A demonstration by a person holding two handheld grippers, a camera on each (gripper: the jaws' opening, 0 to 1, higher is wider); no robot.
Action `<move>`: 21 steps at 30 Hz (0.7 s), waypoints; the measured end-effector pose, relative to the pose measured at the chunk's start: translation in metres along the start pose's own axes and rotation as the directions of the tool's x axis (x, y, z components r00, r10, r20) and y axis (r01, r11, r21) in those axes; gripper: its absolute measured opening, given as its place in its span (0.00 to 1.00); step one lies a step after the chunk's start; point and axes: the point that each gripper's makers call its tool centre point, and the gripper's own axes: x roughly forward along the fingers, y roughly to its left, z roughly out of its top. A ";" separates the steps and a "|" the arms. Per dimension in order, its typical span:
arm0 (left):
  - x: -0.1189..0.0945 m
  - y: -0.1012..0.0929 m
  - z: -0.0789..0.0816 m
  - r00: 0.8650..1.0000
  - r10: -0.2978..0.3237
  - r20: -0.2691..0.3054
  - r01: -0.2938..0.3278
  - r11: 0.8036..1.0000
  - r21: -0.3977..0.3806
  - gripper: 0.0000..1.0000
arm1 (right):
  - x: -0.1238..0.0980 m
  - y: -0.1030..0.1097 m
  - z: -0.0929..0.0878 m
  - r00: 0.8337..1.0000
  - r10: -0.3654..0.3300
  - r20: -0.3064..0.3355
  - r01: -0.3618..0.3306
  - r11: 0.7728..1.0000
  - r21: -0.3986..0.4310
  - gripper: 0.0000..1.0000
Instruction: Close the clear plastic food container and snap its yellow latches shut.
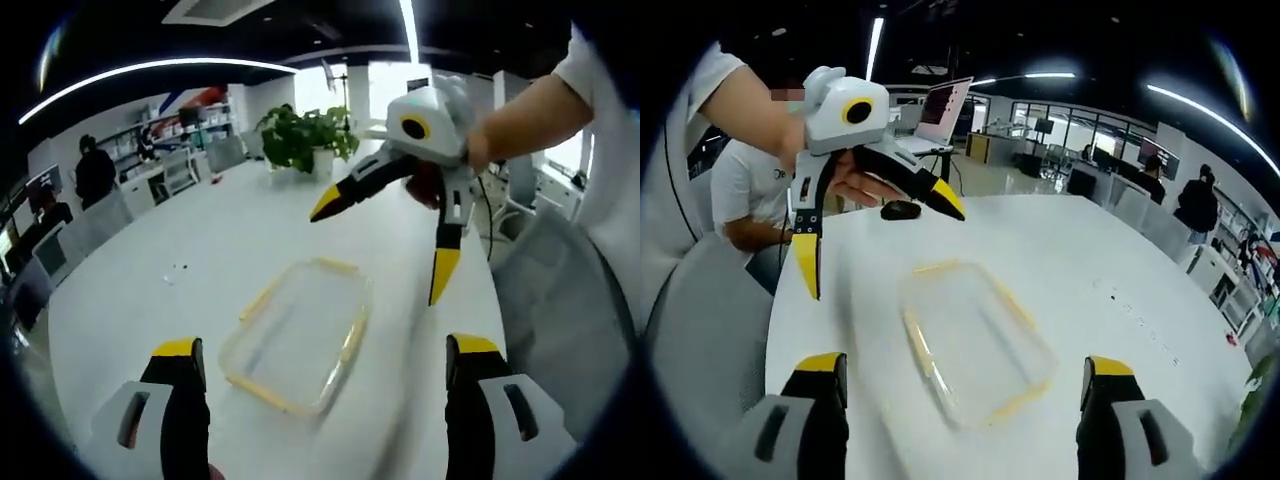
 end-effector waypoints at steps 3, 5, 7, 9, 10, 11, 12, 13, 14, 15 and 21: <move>-0.006 -0.008 0.001 1.000 0.003 0.005 -0.003 1.000 -0.004 0.99 | -0.007 0.004 0.003 1.000 -0.010 0.013 0.010 1.000 0.003 0.95; -0.009 -0.012 0.001 1.000 0.000 0.005 0.000 1.000 -0.001 0.99 | -0.012 0.008 0.006 1.000 -0.013 0.027 0.012 1.000 0.010 0.95; -0.013 -0.016 0.000 1.000 0.000 0.007 0.000 1.000 0.001 0.99 | -0.015 0.012 0.006 0.999 -0.009 0.031 0.008 1.000 0.021 0.97; -0.017 -0.019 0.001 1.000 0.006 0.012 -0.006 1.000 -0.004 0.99 | -0.019 0.016 0.005 1.000 -0.009 0.029 0.009 1.000 0.020 0.98; -0.020 -0.021 0.001 1.000 0.010 0.017 -0.010 1.000 -0.006 0.99 | -0.021 0.017 0.005 0.999 -0.014 0.030 0.014 1.000 0.013 0.97; -0.022 -0.023 0.002 1.000 0.011 0.021 -0.011 1.000 -0.009 0.99 | -0.022 0.018 0.006 0.999 -0.017 0.032 0.016 1.000 0.012 0.97; -0.024 -0.026 0.003 1.000 0.012 0.022 -0.012 1.000 -0.008 0.98 | -0.025 0.020 0.007 0.999 -0.018 0.041 0.017 1.000 0.021 0.98; -0.026 -0.028 0.003 1.000 0.011 0.023 -0.011 1.000 -0.008 0.97 | -0.026 0.021 0.008 0.999 -0.018 0.044 0.017 1.000 0.023 0.98; -0.028 -0.031 0.002 1.000 0.012 0.021 -0.012 1.000 -0.004 0.97 | -0.028 0.023 0.008 0.999 -0.021 0.047 0.020 1.000 0.021 0.98; -0.029 -0.033 0.002 1.000 0.013 0.022 -0.013 1.000 -0.004 0.97 | -0.030 0.025 0.008 0.999 -0.023 0.047 0.023 1.000 0.016 0.98; -0.039 -0.044 0.003 0.999 0.022 0.032 -0.022 1.000 -0.004 0.97 | -0.041 0.035 0.009 0.995 -0.047 0.084 0.042 0.998 0.053 0.98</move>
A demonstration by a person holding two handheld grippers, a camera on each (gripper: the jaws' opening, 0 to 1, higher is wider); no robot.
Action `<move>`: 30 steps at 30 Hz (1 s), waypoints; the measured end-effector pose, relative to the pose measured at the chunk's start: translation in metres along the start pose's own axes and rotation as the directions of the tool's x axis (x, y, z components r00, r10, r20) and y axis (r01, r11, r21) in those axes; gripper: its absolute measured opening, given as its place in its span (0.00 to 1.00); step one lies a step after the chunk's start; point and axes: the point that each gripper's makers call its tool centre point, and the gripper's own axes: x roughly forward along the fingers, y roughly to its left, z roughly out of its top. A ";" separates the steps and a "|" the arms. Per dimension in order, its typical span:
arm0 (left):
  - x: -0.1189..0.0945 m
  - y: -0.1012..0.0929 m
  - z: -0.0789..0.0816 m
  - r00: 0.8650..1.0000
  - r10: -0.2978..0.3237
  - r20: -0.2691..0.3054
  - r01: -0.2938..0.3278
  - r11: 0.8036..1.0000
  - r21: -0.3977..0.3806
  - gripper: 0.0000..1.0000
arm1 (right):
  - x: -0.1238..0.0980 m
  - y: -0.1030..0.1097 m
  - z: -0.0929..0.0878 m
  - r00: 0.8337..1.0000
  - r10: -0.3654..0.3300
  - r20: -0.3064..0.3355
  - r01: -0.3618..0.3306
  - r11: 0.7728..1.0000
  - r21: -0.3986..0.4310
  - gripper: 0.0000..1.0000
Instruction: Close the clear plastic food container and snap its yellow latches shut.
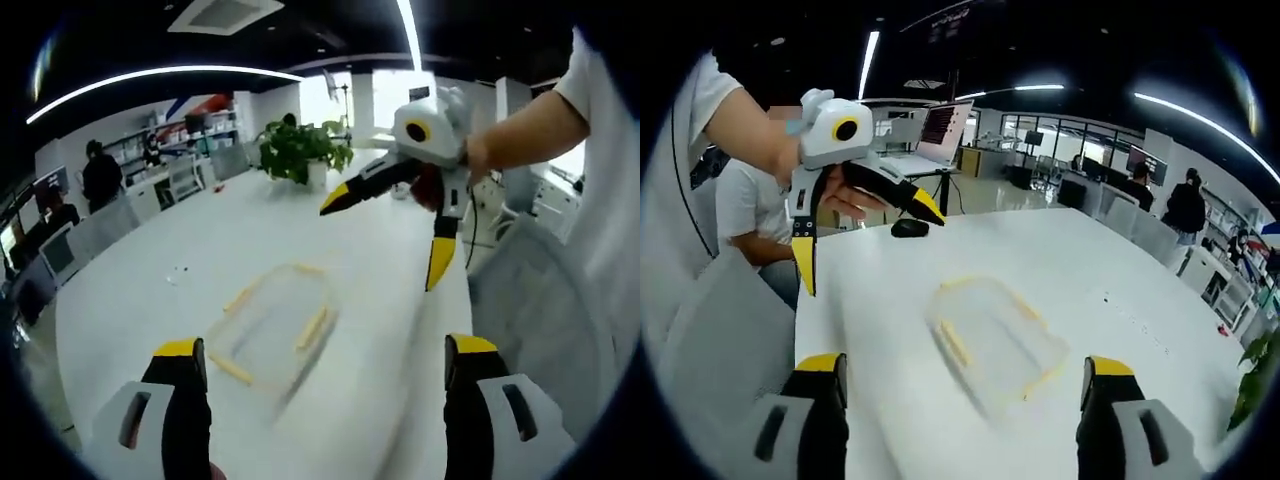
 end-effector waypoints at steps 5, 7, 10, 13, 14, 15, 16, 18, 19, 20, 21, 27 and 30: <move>-0.006 -0.008 -0.005 1.000 0.010 0.001 -0.009 1.000 -0.014 0.98 | -0.010 0.011 -0.003 1.000 -0.003 0.001 0.003 1.000 -0.002 0.98; -0.010 -0.012 -0.005 1.000 0.016 0.010 -0.016 1.000 -0.025 0.98 | -0.015 0.014 -0.003 1.000 -0.002 0.005 0.002 1.000 0.000 0.98; -0.015 -0.016 -0.009 1.000 0.028 0.012 -0.028 0.999 -0.046 0.97 | -0.023 0.020 -0.002 1.000 -0.007 0.015 0.007 1.000 0.005 0.98; -0.021 -0.023 -0.015 0.999 0.034 -0.011 -0.034 0.998 -0.051 0.96 | -0.029 0.026 -0.004 1.000 -0.009 0.021 0.009 1.000 0.018 0.99; -0.025 -0.027 -0.016 0.999 0.033 -0.013 -0.034 0.998 -0.052 0.96 | -0.033 0.029 -0.005 0.999 -0.017 0.027 0.016 1.000 0.025 0.99; -0.027 -0.029 -0.018 0.999 0.036 -0.015 -0.037 0.998 -0.050 0.96 | -0.035 0.031 -0.005 0.999 -0.022 0.036 0.021 0.999 0.032 0.98; -0.031 -0.032 -0.019 0.999 0.042 -0.014 -0.043 0.997 -0.057 0.96 | -0.037 0.033 -0.005 0.999 -0.023 0.043 0.021 0.999 0.042 0.98; -0.034 -0.035 -0.022 0.999 0.051 -0.017 -0.052 0.997 -0.061 0.95 | -0.041 0.038 -0.008 0.998 -0.030 0.049 0.027 0.998 0.055 0.98; -0.035 -0.039 -0.025 0.998 0.051 -0.023 -0.053 0.996 -0.066 0.94 | -0.044 0.042 -0.010 0.998 -0.031 0.052 0.028 0.998 0.059 0.98; -0.036 -0.041 -0.027 0.998 0.052 -0.028 -0.054 0.996 -0.071 0.93 | -0.046 0.044 -0.011 0.998 -0.031 0.052 0.028 0.998 0.062 0.98; -0.038 -0.043 -0.029 0.998 0.058 -0.026 -0.060 0.995 -0.075 0.93 | -0.048 0.047 -0.012 0.998 -0.033 0.053 0.029 0.998 0.064 0.98; -0.041 -0.059 -0.030 0.998 0.063 -0.018 -0.065 0.994 -0.087 0.96 | -0.062 0.060 -0.024 0.998 -0.047 0.050 0.041 0.993 0.111 0.98; -0.044 -0.066 -0.029 0.998 0.065 -0.010 -0.066 0.991 -0.115 0.97 | -0.067 0.067 -0.030 0.998 -0.046 0.050 0.039 0.991 0.126 0.99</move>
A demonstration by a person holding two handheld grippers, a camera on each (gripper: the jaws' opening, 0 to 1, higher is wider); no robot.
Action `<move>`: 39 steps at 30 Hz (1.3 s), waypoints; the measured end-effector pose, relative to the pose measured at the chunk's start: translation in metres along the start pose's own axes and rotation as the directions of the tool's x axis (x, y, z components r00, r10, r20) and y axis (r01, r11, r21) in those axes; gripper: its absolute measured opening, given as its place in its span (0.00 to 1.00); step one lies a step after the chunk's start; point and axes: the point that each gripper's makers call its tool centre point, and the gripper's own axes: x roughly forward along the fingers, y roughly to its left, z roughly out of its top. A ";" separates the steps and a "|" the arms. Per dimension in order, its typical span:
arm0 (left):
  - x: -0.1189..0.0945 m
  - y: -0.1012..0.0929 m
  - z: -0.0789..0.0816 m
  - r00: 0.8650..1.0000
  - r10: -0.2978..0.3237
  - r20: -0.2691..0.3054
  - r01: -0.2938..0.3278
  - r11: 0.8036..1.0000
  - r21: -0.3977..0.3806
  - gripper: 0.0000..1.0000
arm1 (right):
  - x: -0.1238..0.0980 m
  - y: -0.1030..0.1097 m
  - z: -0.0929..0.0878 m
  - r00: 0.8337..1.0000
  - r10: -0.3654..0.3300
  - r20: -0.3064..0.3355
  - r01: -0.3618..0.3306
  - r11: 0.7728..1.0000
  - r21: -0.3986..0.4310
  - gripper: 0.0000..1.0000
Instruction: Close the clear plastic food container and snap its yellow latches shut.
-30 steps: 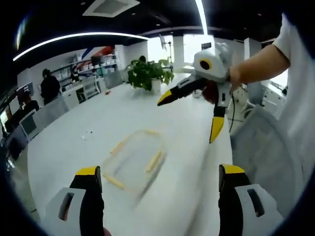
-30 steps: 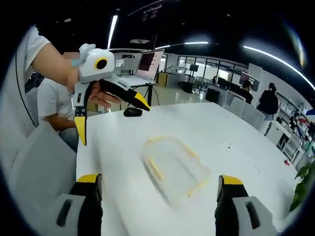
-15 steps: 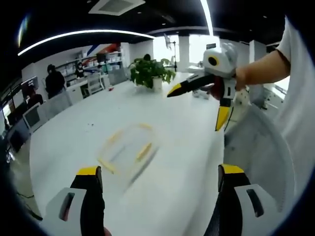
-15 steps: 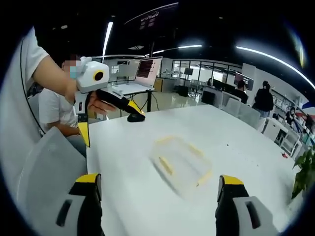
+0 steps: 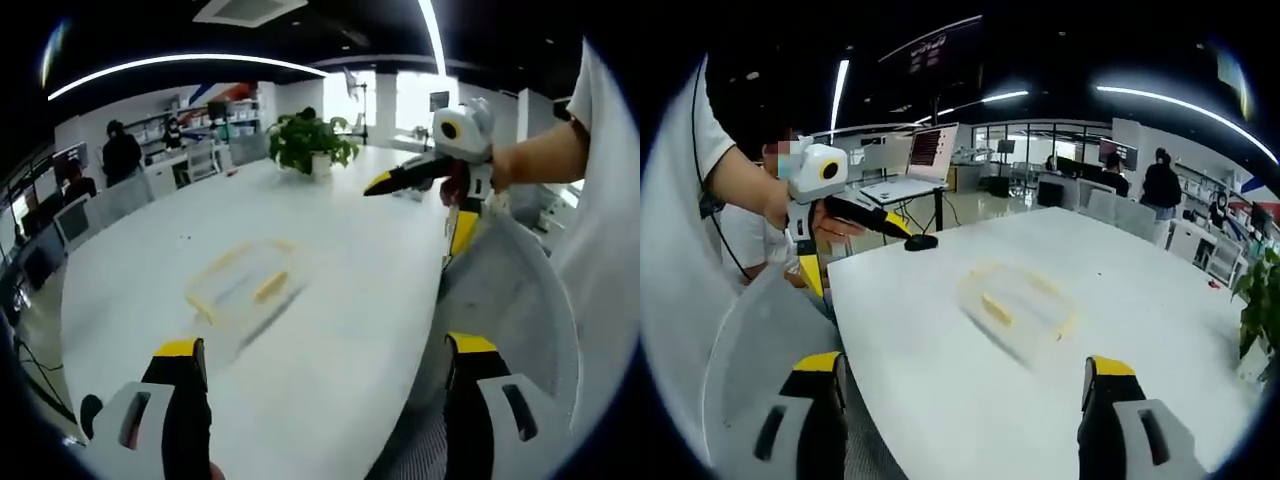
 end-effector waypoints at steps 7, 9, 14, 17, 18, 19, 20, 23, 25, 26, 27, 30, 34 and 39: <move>-0.002 -0.013 0.000 0.999 0.017 0.037 -0.016 0.999 -0.031 0.96 | -0.013 0.005 -0.003 0.999 -0.020 0.029 0.019 0.999 0.031 0.99; -0.001 -0.019 -0.004 0.999 0.013 0.036 -0.012 1.000 -0.027 0.96 | -0.015 0.007 -0.004 0.999 -0.023 0.037 0.022 0.999 0.033 0.99; -0.001 -0.025 -0.014 0.999 0.015 0.033 -0.013 0.999 -0.046 0.95 | -0.017 0.014 -0.014 0.999 -0.024 0.021 0.024 0.999 0.031 0.99; -0.002 -0.026 -0.017 0.999 0.020 0.035 -0.018 0.998 -0.063 0.95 | -0.020 0.017 -0.016 0.999 -0.025 0.026 0.024 0.999 0.045 0.96; -0.002 -0.027 -0.018 0.999 0.019 0.035 -0.017 0.998 -0.064 0.95 | -0.021 0.019 -0.018 0.999 -0.028 0.025 0.026 0.999 0.047 0.96; -0.002 -0.029 -0.020 0.999 0.021 0.035 -0.019 0.998 -0.065 0.95 | -0.021 0.021 -0.020 0.999 -0.030 0.026 0.029 0.999 0.045 0.96; -0.001 -0.030 -0.021 0.999 0.020 0.032 -0.018 0.998 -0.064 0.94 | -0.022 0.021 -0.021 0.999 -0.031 0.023 0.029 0.998 0.047 0.96; 0.000 -0.034 -0.025 0.999 0.016 0.031 -0.014 0.998 -0.068 0.94 | -0.023 0.023 -0.019 0.999 -0.024 0.025 0.023 0.999 0.043 0.95; 0.002 -0.038 -0.029 0.999 0.013 0.031 -0.010 0.997 -0.076 0.93 | -0.022 0.022 -0.021 1.000 -0.020 0.017 0.019 0.998 0.053 0.93; 0.004 -0.040 -0.032 1.000 0.010 0.016 -0.009 0.998 -0.068 0.93 | -0.022 0.023 -0.022 1.000 -0.021 0.013 0.021 0.999 0.049 0.92; 0.003 -0.038 -0.033 1.000 0.016 0.007 -0.016 0.999 -0.052 0.92 | -0.022 0.023 -0.022 1.000 -0.020 0.012 0.019 0.999 0.046 0.92; 0.001 -0.035 -0.027 0.999 0.025 0.041 -0.022 0.996 -0.082 0.91 | -0.022 0.024 -0.022 1.000 -0.026 0.018 0.025 0.999 0.038 0.92; 0.000 -0.035 -0.028 0.999 0.029 0.042 -0.025 0.996 -0.088 0.90 | -0.023 0.020 -0.024 0.999 -0.038 0.020 0.036 0.998 0.057 0.92; 0.001 -0.037 -0.028 0.999 0.022 0.040 -0.019 0.997 -0.077 0.89 | -0.025 0.020 -0.022 0.999 -0.045 0.029 0.043 0.997 0.064 0.90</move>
